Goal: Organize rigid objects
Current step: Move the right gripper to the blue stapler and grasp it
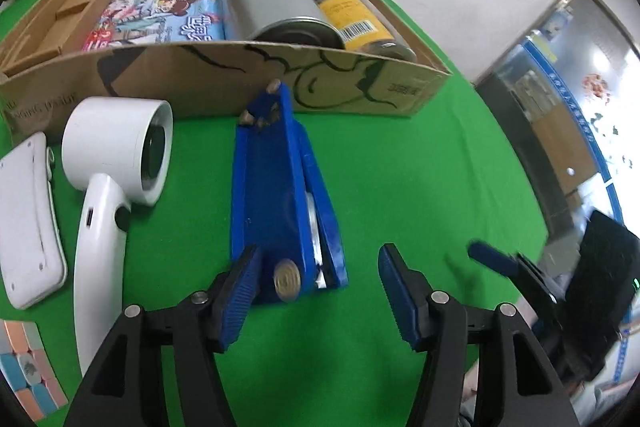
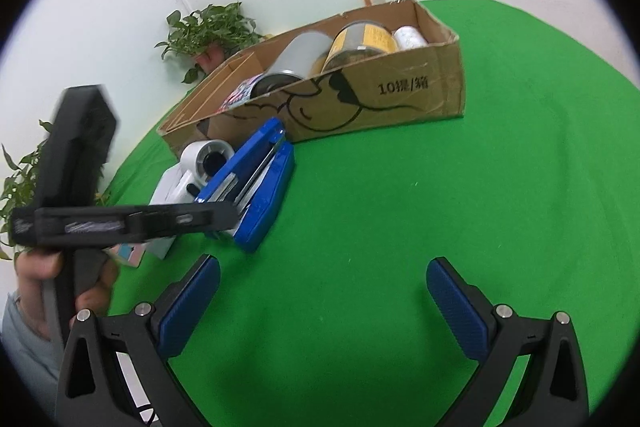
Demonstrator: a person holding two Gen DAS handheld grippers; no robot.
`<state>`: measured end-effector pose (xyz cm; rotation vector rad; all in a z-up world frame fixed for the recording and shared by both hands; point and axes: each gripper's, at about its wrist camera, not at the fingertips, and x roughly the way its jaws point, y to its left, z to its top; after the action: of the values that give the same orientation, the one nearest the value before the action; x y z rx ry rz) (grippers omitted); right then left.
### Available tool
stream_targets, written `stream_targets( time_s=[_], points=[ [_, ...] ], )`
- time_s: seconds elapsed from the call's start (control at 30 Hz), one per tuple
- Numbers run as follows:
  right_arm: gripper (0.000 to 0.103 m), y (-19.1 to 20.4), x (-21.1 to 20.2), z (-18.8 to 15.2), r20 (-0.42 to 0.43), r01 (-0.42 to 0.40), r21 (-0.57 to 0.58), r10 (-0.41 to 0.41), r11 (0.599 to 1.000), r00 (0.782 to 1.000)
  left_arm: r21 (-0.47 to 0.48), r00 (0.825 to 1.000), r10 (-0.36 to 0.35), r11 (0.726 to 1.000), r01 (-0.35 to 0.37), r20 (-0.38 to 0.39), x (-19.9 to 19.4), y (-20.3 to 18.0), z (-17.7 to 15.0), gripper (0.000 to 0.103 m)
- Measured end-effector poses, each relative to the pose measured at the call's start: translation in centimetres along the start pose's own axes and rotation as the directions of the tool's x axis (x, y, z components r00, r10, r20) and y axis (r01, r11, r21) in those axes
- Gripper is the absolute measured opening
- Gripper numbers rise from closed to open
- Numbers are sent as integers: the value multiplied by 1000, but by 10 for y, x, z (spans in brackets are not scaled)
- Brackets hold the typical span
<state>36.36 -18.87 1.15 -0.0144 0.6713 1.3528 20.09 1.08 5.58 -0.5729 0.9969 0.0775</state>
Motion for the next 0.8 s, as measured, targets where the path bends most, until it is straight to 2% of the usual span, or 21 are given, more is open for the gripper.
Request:
stream_targets(
  time_s=[0.03, 0.13, 0.2, 0.27, 0.37, 0.6, 0.63, 0.7, 0.73, 0.77, 0.8],
  points=[
    [103, 0, 1, -1, -5, -2, -3, 2, 1000, 1000, -13, 1000, 1, 1000, -1, -9, 3, 0, 2, 57],
    [103, 3, 2, -4, -19, -18, -17, 17, 1000, 1000, -41, 999, -38, 998, 37, -30, 9, -1, 3, 37],
    [103, 5, 4, -6, -34, -32, -22, 31, 999, 999, -50, 995, -88, 995, 85, -45, 15, -5, 1, 37],
    [103, 7, 7, -8, -47, -46, -26, 45, 999, 998, -34, 995, -87, 996, 86, -43, 18, -14, 0, 36],
    [103, 10, 9, -10, -54, -69, -29, 67, 997, 996, -44, 990, -130, 991, 128, -46, 23, -21, -1, 34],
    [103, 4, 12, 6, -54, -61, -32, 60, 998, 997, -50, 986, -165, 985, 164, -19, 18, -20, -3, 34],
    [103, 5, 15, 9, -57, -65, -41, 62, 997, 996, -56, 986, -166, 985, 166, 4, 13, -18, -3, 39],
    [103, 7, 21, 16, -66, -74, -62, 70, 995, 995, -66, 988, -140, 987, 144, 62, -3, -9, -3, 65],
    [103, 8, 25, 19, -70, -80, -68, 75, 994, 995, -86, 988, -125, 987, 133, 91, -10, -4, -3, 90],
    [103, 9, 31, 23, -77, -90, -69, 85, 994, 993, -108, 985, -124, 985, 137, 120, -16, 1, -4, 100],
    [103, 9, 35, 26, -82, -94, -65, 89, 993, 993, -139, 980, -129, 979, 151, 151, -22, 8, -3, 100]
  ],
)
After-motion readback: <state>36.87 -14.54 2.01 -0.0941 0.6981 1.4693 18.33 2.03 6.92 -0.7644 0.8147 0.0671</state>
